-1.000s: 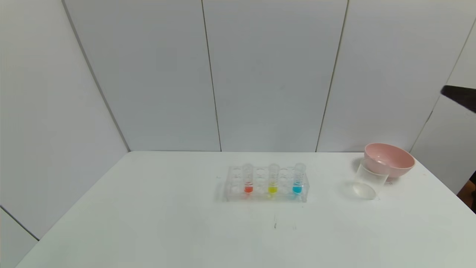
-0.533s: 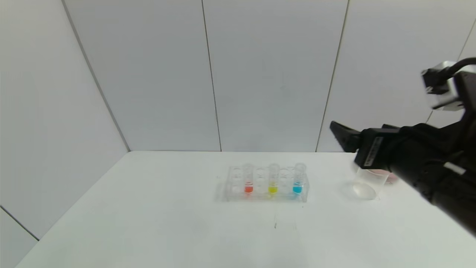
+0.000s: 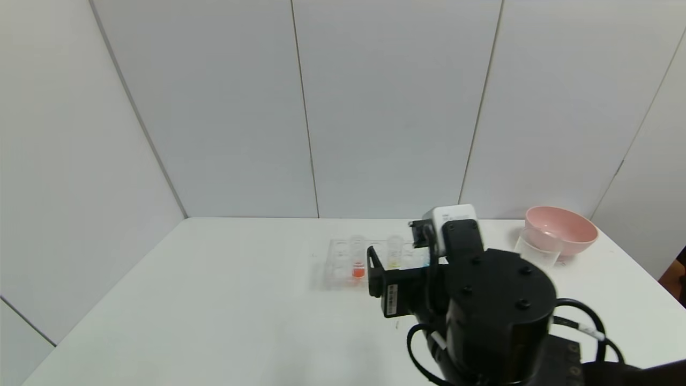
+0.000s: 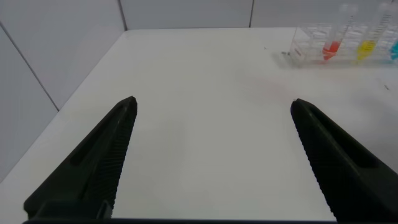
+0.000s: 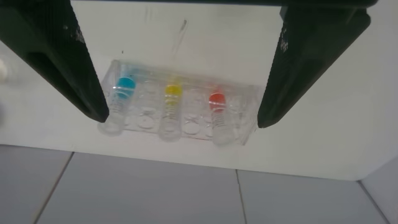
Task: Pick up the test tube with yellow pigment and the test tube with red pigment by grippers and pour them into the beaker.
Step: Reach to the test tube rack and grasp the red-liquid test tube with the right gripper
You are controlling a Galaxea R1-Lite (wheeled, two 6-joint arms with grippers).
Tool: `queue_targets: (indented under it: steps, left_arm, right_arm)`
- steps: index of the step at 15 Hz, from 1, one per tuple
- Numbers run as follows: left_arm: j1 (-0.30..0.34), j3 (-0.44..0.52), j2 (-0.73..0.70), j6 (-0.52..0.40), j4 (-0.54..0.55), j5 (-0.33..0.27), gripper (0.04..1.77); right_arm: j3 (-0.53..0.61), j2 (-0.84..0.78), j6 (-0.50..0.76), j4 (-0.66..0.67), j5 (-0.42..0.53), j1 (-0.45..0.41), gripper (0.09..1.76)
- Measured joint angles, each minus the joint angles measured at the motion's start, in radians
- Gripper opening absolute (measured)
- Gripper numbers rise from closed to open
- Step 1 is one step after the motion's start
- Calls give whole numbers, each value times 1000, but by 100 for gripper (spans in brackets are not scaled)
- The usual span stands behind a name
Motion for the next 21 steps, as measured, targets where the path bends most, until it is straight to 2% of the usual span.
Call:
queue_targets:
  steps: [3,8,11,17,21]
  left_arm:
    - [0,0,0,0,0,0,176]
    - [0,0,0,0,0,0,176]
    - [0,0,0,0,0,0,176]
    - [0,0,0,0,0,0,176]
    - [0,0,0,0,0,0,176]
  right_arm:
    - [-79,131,3,-53,-39,32,171]
    - [-260,328,5,-61,-52,35,171]
    - [-350,420,7,-54,-49,0,171]
    - [-443,523,11,-47,-21,-79,171]
    - [-538,570,25,23,-2,-128,171]
